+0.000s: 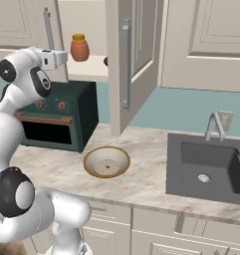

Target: Open the cabinet. Pick the kiwi and kiwi from the cabinet and place them into the bowl. Then close the cabinet.

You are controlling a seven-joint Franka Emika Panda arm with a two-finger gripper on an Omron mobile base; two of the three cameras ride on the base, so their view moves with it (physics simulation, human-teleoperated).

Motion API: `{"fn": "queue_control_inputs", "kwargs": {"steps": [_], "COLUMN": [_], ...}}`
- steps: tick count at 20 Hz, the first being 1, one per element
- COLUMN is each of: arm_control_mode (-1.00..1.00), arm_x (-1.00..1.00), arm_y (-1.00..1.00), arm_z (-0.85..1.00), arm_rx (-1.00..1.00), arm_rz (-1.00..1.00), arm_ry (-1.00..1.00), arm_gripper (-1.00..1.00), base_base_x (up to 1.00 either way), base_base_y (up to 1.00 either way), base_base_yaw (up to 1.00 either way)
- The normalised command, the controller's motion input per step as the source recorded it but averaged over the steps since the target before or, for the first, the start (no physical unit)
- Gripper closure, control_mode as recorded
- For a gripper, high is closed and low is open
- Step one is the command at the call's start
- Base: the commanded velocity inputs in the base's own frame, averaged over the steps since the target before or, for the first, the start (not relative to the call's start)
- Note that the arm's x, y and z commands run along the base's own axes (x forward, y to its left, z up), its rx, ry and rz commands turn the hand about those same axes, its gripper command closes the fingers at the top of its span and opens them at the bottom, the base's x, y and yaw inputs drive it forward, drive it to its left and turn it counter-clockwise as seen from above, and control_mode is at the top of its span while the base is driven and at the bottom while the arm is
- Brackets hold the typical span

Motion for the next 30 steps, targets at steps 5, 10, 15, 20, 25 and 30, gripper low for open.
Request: {"fn": "queue_control_inputs", "kwargs": {"steps": [5,10,15,20,25,30], "arm_control_mode": [-1.0,-1.0,-1.0,-1.0,-1.0,-1.0], "arm_x": [-0.48,-0.48,-0.64,-0.84,-0.79,-0.83], "arm_y": [0.54,0.94,0.95,0.99,1.0,0.57], "arm_z": [0.45,0.53,0.63,0.67,0.43,-0.77], "arm_rx": [0.0,0.0,-0.01,-0.04,-0.03,-0.22], "arm_rz": [0.0,-0.04,-0.05,-0.07,-0.06,0.13], "arm_ry": [-0.13,-0.11,-0.1,-0.08,-0.11,-0.29], "arm_gripper": [1.0,1.0,1.0,1.0,1.0,1.0], "base_base_x": [0.0,0.0,0.0,0.0,0.0,0.0], "base_base_y": [0.0,0.0,0.0,0.0,0.0,0.0], "base_base_yaw": [0.0,0.0,0.0,0.0,0.0,0.0]}}
